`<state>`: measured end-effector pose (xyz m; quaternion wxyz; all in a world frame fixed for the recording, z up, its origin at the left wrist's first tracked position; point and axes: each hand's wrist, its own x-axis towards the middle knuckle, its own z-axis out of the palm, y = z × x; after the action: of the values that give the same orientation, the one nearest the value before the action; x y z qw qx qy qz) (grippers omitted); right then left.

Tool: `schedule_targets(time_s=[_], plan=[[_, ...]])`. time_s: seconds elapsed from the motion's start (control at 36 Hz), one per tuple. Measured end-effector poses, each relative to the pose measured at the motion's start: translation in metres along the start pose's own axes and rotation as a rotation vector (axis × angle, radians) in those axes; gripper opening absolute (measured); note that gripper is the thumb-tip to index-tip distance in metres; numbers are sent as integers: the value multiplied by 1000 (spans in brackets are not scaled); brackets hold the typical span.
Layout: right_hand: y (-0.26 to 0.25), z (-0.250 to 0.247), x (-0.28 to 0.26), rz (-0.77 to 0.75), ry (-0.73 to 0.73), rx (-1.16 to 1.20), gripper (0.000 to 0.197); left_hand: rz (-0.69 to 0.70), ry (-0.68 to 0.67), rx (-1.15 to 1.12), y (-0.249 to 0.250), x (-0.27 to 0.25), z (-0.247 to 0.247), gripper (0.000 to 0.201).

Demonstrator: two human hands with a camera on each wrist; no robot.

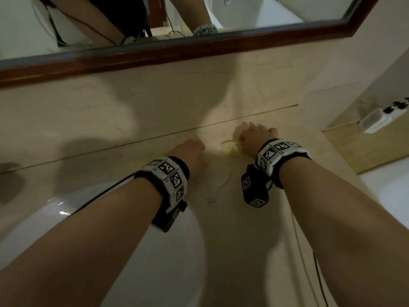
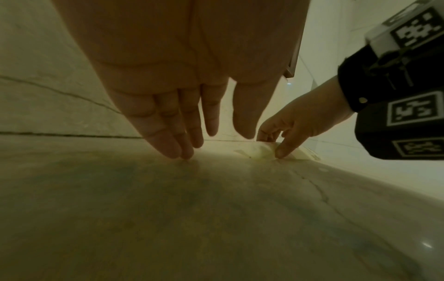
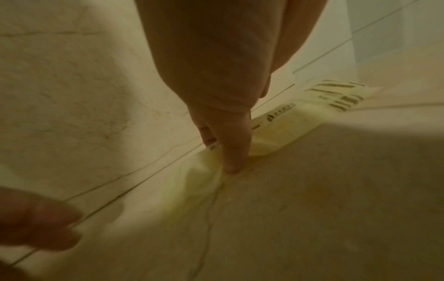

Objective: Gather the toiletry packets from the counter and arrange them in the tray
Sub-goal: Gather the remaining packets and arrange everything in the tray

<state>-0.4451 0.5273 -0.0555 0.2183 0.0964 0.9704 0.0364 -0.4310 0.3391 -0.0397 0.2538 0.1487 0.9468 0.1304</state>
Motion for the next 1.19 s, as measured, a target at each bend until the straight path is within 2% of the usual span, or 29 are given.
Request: schedule_targets(time_s=[0.06,0.14,0.28,0.39,0.56,0.69,0.81,0.92,1.06,1.19], plan=[[-4,-5,-5,-45,-54,17,37,1,9,-33,2,-2,-1,57],[-14,-13,-22,-138,-55,147,38,24,35,-90,5,-7,-4,59],[-40,-13,-54,-313,-24,423,32,74,49,-15,6,-26,-15,48],[-55,-20,-79,-384,0,405,39,81,112,51,-3,-53,-23,36],[-54,-30,-114,-305,22,339,40,55,195,-101,-36,-99,-40,36],[-70,-41,-140,-282,39,333,31,-6,245,-183,-66,-140,-56,37],[-97,-52,-161,-298,80,339,25,-37,281,-254,-95,-178,-67,35],[-128,-62,-184,-310,110,368,12,-75,307,-227,-128,-214,-76,34],[-177,-73,-210,-333,150,380,33,-121,342,-147,-170,-257,-85,33],[-227,-79,-242,-380,136,410,11,-151,357,-129,-214,-297,-91,34]])
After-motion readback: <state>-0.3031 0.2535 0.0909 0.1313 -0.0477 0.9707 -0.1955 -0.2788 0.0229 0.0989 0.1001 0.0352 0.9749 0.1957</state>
